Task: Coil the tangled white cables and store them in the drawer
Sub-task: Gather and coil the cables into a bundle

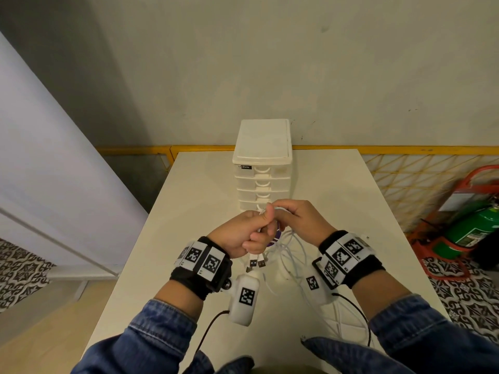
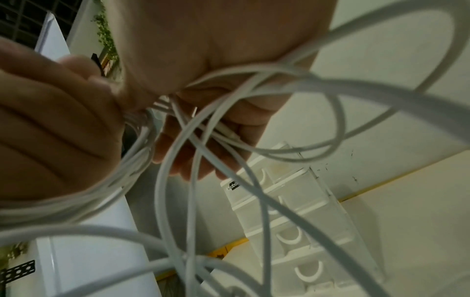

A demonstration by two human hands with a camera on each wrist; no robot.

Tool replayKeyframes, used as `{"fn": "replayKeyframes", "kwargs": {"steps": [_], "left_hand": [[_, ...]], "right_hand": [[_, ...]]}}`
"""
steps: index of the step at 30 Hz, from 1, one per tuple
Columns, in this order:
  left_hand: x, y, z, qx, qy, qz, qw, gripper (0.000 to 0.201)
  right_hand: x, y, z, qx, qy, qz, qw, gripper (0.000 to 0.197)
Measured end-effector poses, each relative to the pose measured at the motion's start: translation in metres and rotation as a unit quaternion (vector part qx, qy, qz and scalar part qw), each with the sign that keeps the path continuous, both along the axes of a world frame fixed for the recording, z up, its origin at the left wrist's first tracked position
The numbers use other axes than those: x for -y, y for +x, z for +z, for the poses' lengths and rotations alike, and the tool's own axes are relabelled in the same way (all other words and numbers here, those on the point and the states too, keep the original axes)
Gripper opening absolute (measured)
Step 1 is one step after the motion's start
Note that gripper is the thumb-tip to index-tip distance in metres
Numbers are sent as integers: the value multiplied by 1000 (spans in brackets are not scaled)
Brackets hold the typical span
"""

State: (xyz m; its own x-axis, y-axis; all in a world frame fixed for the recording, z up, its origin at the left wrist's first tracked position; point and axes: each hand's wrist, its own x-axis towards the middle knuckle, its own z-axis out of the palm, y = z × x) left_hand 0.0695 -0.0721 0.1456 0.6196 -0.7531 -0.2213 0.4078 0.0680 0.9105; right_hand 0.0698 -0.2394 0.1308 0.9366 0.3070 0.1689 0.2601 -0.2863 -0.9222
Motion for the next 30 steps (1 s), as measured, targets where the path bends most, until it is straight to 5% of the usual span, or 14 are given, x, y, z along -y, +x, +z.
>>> {"fn": "replayKeyframes", "kwargs": {"steps": [10, 19, 24, 27, 30], "left_hand": [[-6, 0, 6, 14, 19, 8, 1000, 55], [-25, 23, 33, -25, -160, 101, 982, 45], [-31, 26, 42, -20, -187, 140, 972, 44], [-28, 25, 47, -8, -112, 165, 980, 50], [-23, 23, 50, 11, -52, 165, 985, 45]], "right_hand": [[7, -11, -37, 152, -137, -78, 976, 41], [24, -10, -77, 49, -238, -67, 968, 16], [43, -19, -78, -97, -249, -79, 960, 52], [48, -15, -84, -145, -237, -99, 956, 46], [46, -9, -73, -100, -136, -155, 973, 92]]}}
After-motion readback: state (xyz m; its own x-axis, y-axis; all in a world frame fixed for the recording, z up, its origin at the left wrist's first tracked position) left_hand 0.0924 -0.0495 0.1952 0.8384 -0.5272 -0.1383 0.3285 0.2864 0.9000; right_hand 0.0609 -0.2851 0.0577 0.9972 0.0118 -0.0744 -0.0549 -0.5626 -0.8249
